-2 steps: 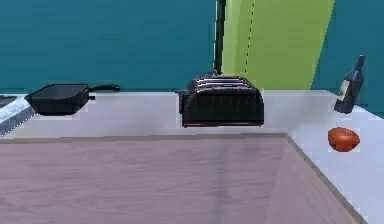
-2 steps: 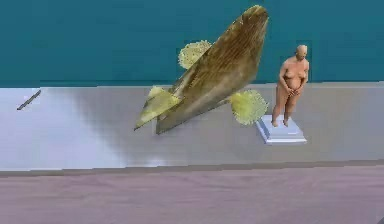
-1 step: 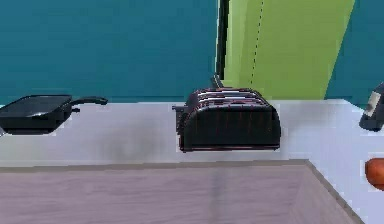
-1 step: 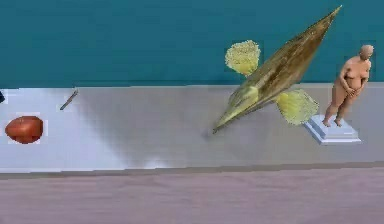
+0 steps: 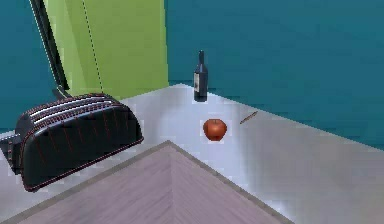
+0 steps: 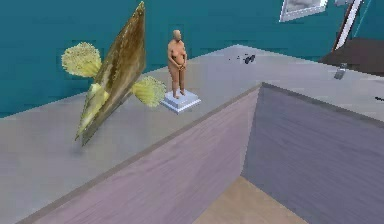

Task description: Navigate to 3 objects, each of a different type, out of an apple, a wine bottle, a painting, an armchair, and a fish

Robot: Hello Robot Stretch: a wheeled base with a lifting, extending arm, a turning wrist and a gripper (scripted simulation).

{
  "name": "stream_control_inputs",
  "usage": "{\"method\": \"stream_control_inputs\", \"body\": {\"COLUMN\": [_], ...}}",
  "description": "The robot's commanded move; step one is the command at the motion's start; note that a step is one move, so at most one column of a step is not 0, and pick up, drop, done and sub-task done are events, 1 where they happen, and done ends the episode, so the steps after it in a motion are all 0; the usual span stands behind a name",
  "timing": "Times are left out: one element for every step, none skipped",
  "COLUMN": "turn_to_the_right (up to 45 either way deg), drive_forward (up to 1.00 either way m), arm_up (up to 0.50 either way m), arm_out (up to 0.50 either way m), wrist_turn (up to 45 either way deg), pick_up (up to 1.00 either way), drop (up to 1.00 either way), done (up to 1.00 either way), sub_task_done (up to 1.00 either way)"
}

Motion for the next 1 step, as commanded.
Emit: {"method": "stream_control_inputs", "body": {"turn_to_the_right": [0.0], "drive_forward": [0.00], "arm_up": [0.00], "arm_out": [0.00], "wrist_turn": [0.0], "pick_up": [0.00], "drop": [0.00], "done": [1.00], "sub_task_done": [0.00]}}
